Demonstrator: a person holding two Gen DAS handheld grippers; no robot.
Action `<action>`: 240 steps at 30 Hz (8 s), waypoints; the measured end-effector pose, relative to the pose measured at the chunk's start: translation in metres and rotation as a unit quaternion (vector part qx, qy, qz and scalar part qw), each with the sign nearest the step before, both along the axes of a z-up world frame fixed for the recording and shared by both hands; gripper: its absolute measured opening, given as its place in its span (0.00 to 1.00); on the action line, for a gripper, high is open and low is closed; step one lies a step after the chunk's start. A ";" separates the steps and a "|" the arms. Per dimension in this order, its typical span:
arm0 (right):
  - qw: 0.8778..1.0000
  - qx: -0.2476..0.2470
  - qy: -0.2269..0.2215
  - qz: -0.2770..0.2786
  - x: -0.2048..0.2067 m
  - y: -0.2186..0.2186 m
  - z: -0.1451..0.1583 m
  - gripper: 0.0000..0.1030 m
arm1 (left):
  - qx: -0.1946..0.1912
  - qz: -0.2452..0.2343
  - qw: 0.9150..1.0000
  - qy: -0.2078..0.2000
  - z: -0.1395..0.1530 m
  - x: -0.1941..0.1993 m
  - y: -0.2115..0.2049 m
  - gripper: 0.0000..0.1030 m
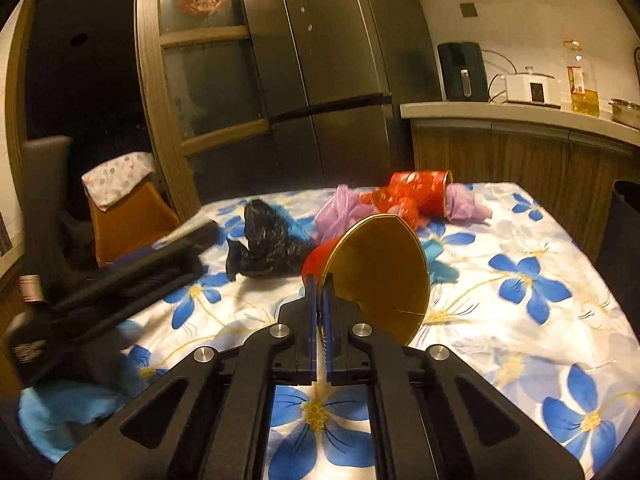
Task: Collect trash
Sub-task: 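Grasp the black plastic bag with the left gripper while the right gripper grasps the red paper cup, then carry the black bag and red paper cup over the black bin with both grippers, then open both grippers over the bin to drop the bag and cup, then move both grippers back to the table toward the rubber gloves, then grasp the pink glove with the left gripper while the right gripper grasps the blue glove, then carry the pink and blue gloves over the black bin with both grippers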
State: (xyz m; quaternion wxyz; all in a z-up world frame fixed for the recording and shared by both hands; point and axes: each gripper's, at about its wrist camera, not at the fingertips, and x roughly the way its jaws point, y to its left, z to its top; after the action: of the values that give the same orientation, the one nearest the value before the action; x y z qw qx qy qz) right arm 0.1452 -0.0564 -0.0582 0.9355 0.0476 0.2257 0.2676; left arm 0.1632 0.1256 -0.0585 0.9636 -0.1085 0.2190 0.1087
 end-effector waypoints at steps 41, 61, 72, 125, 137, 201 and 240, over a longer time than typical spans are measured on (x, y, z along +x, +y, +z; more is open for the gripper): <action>0.997 0.014 -0.043 -0.067 -0.029 -0.073 0.039 0.03 | -0.032 -0.057 0.997 -0.040 0.056 -0.047 -0.048 0.01; 0.985 0.012 -0.065 -0.159 -0.030 -0.166 0.052 0.03 | -0.002 -0.179 0.983 -0.049 0.069 -0.009 -0.175 0.01; 0.970 0.008 -0.079 -0.232 -0.016 -0.233 0.062 0.03 | 0.009 -0.258 0.964 -0.060 0.076 0.022 -0.260 0.01; 0.940 0.009 -0.055 -0.337 0.061 -0.353 0.053 0.29 | 0.029 -0.387 0.921 -0.032 0.036 0.125 -0.422 0.17; 0.935 0.016 -0.046 -0.352 0.046 -0.355 0.049 0.52 | 0.027 -0.356 0.934 -0.028 0.030 0.116 -0.399 0.71; 0.994 -0.050 0.080 -0.064 0.093 0.002 -0.042 0.09 | 0.018 0.008 0.999 -0.046 0.016 -0.002 -0.024 0.94; 0.993 0.004 -0.015 -0.113 0.035 -0.099 0.015 0.04 | -0.037 -0.050 0.998 -0.017 0.018 0.030 -0.051 0.00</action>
State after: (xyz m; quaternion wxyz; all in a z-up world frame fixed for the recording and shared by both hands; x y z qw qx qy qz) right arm 0.1798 -0.1553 -0.0433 0.9628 0.0725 0.2036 0.1620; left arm 0.1933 0.0742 -0.0407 0.9667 -0.1345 0.2116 0.0509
